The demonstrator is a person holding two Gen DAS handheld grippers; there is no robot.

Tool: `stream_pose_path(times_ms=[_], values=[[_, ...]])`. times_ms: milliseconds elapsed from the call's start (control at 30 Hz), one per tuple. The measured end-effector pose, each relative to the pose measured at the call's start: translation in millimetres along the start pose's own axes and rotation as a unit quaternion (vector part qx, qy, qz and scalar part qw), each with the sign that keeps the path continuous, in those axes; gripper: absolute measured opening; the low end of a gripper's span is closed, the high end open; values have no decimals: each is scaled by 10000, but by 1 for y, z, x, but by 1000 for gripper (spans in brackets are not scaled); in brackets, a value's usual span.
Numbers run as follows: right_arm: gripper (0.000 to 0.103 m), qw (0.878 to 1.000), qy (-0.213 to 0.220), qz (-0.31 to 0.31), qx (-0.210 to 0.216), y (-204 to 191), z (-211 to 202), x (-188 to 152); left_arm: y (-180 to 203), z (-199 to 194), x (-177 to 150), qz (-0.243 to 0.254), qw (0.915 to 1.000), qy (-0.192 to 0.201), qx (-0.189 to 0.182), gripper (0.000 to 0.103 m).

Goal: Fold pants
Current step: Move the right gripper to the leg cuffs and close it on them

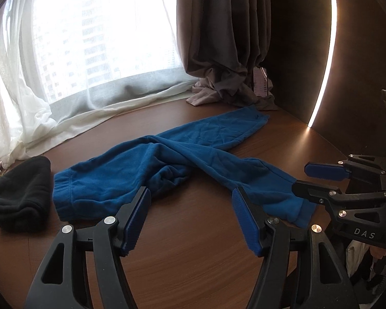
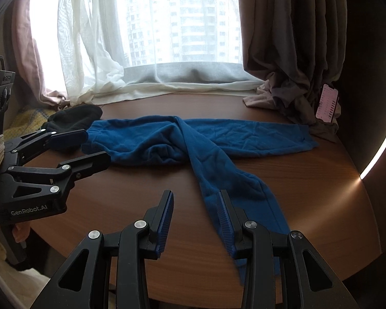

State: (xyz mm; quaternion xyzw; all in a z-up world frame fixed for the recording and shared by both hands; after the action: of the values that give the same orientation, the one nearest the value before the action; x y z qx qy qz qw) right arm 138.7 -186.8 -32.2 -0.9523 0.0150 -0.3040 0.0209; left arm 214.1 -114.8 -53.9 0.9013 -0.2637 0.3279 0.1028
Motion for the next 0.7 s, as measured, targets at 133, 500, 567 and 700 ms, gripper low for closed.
stream_pose_path(times_ms=[133,500,567,700], values=[[36,9996,-179,-189,84,21,7,-14,22,16,-8,-112,9997,-230,66,65],[36,9938,-899,-557,338,57,44,-56,58,65,-39,-355,9947,-950,196,65],[36,9923,-1018,-589,380,61,50,-62,65,73,-43,-371,9935,-1065,169,65],[36,9895,-1211,-655,430,70,60,-73,74,84,-51,-392,9910,-1261,197,65]])
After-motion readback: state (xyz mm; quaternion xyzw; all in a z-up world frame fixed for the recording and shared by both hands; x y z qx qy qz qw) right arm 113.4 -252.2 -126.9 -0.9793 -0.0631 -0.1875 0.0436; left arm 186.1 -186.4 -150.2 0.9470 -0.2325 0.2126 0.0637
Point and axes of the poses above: each gripper's, at about its wrist camera, not at the fingertips, and z roughly the way its jaws point, y to its right, x to its top, the point moved 5 cm from there along z, roughly the way its jaws point, and after that the axes turned 8 degrees about -y, right-handed, at the moved point
